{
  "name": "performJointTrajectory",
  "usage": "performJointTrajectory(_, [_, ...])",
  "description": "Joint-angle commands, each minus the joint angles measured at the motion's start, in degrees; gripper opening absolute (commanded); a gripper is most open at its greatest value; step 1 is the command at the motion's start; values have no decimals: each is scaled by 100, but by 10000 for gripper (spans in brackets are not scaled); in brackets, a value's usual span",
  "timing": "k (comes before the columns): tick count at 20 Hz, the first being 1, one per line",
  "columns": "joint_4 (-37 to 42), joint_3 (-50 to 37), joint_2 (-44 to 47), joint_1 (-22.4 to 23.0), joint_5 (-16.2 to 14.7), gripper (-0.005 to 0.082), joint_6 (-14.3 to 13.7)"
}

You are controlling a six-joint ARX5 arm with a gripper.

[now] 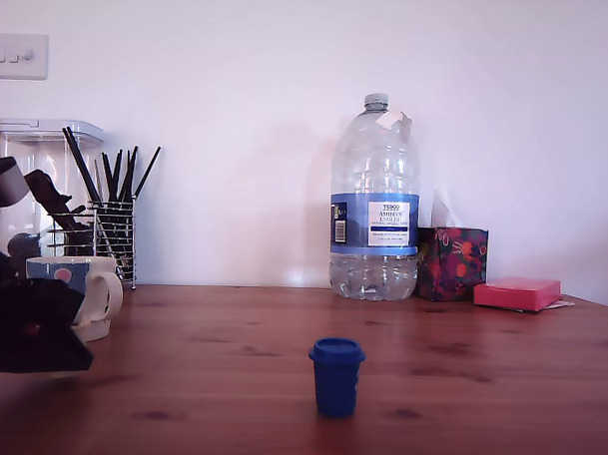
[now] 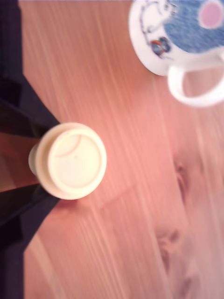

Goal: Pick up the coffee capsules from the table one by one and drop them inside the nearest coffee cup

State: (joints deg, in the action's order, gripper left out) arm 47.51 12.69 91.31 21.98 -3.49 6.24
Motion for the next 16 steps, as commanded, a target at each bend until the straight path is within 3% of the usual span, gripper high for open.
performJointTrajectory(1, [92, 125, 7, -11, -319, 128, -31])
performJointTrajectory(4, [85, 437, -9, -4, -901, 128, -46])
performJointTrajectory(7, [63, 756, -101, -7, -1110, 128, -173])
performJointTrajectory(10, [-282, 1123, -234, -46, -914, 128, -494])
performJointTrajectory(16, [-1941, 2216, -444, -267, -173, 128, -1128])
